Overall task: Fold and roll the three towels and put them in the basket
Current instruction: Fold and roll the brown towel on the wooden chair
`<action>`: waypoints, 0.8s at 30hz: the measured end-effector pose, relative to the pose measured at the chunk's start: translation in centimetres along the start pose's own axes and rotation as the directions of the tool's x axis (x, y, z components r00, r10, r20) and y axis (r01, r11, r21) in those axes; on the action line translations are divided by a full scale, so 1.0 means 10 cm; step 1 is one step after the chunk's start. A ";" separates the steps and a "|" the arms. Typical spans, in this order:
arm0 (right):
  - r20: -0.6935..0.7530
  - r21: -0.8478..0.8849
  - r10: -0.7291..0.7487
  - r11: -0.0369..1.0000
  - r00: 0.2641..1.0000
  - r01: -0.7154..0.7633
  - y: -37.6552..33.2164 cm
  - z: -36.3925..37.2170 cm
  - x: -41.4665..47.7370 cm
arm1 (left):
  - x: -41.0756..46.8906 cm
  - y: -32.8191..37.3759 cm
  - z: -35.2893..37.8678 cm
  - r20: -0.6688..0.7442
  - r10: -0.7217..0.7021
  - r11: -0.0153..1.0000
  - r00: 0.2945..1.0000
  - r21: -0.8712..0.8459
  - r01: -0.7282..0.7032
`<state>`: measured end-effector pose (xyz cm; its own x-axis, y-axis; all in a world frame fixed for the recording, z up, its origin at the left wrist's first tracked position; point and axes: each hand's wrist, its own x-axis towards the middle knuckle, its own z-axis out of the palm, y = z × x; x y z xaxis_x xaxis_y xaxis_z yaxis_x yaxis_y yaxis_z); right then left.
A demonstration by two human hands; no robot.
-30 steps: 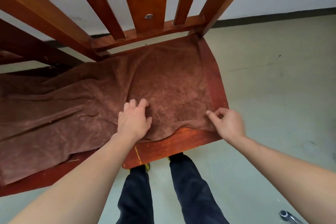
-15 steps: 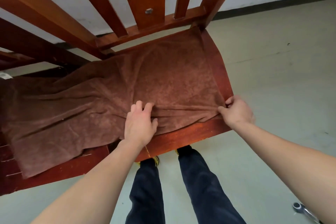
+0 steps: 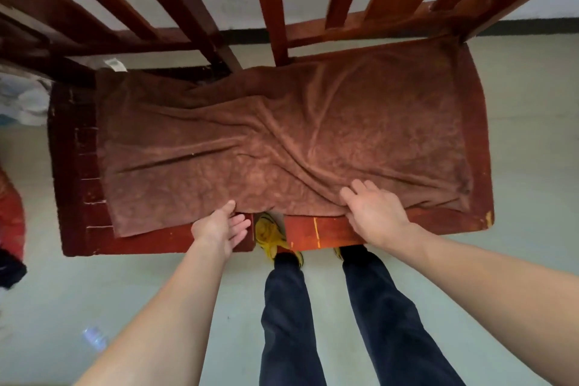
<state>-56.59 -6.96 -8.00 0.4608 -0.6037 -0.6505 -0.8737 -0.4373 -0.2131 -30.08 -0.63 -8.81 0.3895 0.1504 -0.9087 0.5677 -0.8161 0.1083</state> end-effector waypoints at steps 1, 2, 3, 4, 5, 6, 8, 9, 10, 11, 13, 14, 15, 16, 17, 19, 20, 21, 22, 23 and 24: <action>-0.009 0.045 0.025 0.999 1.000 -0.025 0.02 0.01 -0.01 | 0.04 0.05 0.00 -0.002 0.020 0.999 1.000 -0.042 -0.020; -0.004 0.097 0.044 0.994 0.999 -0.043 0.04 0.01 -0.02 | 0.06 0.09 0.01 -0.028 0.041 0.996 0.999 -0.084 -0.043; 0.019 0.134 0.051 0.990 0.999 -0.053 0.03 0.01 -0.03 | 0.08 0.11 -0.01 -0.070 0.053 0.991 0.996 -0.121 -0.061; 0.057 0.148 0.048 0.987 0.997 -0.056 0.00 0.00 -0.03 | 0.08 0.12 -0.05 -0.114 0.052 0.985 0.992 -0.155 -0.069; 0.104 0.153 0.048 0.986 0.993 -0.063 -0.03 -0.01 -0.04 | 0.07 0.11 -0.08 -0.149 0.046 0.980 0.988 -0.184 -0.073; 0.150 0.151 0.053 0.986 0.987 -0.076 -0.07 -0.01 -0.05 | 0.06 0.07 -0.12 -0.160 0.026 0.976 0.987 -0.210 -0.059; 0.221 0.120 0.078 0.987 0.972 -0.106 -0.13 -0.04 -0.01 | 0.02 0.00 -0.23 -0.074 -0.047 0.977 0.996 -0.211 0.031; 0.239 0.098 0.102 0.987 0.966 -0.128 -0.17 -0.09 0.04 | 0.01 -0.02 -0.31 -0.002 -0.078 0.985 0.997 -0.156 0.077; 0.243 0.082 0.129 0.985 0.961 -0.153 -0.19 -0.16 0.08 | 0.00 -0.04 -0.37 0.048 -0.097 0.993 0.994 -0.067 0.100; 0.225 0.075 0.152 0.982 0.962 -0.172 -0.24 -0.25 0.15 | 0.00 -0.02 -0.45 0.049 -0.081 0.996 0.996 0.028 0.079; 0.138 0.085 0.170 0.979 0.976 -0.183 -0.35 -0.46 0.30 | 0.04 0.08 -0.61 -0.100 0.089 0.975 0.991 0.213 -0.067; 0.076 0.096 0.166 0.980 0.983 -0.173 -0.43 -0.57 0.39 | 0.07 0.17 -0.69 -0.178 0.212 0.942 0.961 0.297 -0.153; 0.013 0.106 0.150 0.983 0.989 -0.151 -0.51 -0.69 0.48 | 0.09 0.28 -0.76 -0.228 0.334 0.897 0.914 0.374 -0.234; -0.046 0.113 0.123 0.987 0.991 -0.117 -0.61 -0.79 0.59 | 0.11 0.42 -0.82 -0.254 0.443 0.849 0.860 0.428 -0.311; -0.097 0.117 0.088 0.990 0.991 -0.076 -0.71 -0.88 0.70 | 0.15 0.57 -0.87 -0.260 0.531 0.802 0.807 0.461 -0.379; -0.189 0.106 -0.006 0.994 0.982 0.026 -0.98 -1.01 0.96 | 0.31 0.91 -1.00 -0.223 0.649 0.701 0.728 0.548 -0.457; -0.227 0.106 -0.052 0.991 0.973 0.077 -1.11 -1.05 1.07 | 0.38 1.05 -1.05 -0.171 0.686 0.641 0.708 0.602 -0.475; -0.255 0.097 -0.108 0.986 0.961 0.136 -1.28 -1.06 1.18 | 0.49 1.14 -1.13 -0.110 0.701 0.586 0.704 0.652 -0.482; -0.264 0.085 -0.161 0.978 0.951 0.189 -1.42 -1.05 1.24 | 0.56 1.18 -1.18 -0.045 0.706 0.528 0.707 0.699 -0.482; -0.247 0.066 -0.213 0.969 0.945 0.236 -1.59 -1.01 1.32 | 0.64 1.18 -1.27 -0.002 0.703 0.481 0.711 0.738 -0.473; -0.198 0.042 -0.252 0.963 0.947 0.265 -1.73 -0.96 1.36 | 0.68 1.13 -1.32 0.028 0.708 0.432 0.706 0.774 -0.463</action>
<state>-33.71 -14.01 -6.09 0.6875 -0.5939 -0.4180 -0.7261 -0.5535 -0.4079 -11.40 -1.48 -8.46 0.6566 -0.4872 -0.5758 -0.4969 -0.8537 0.1557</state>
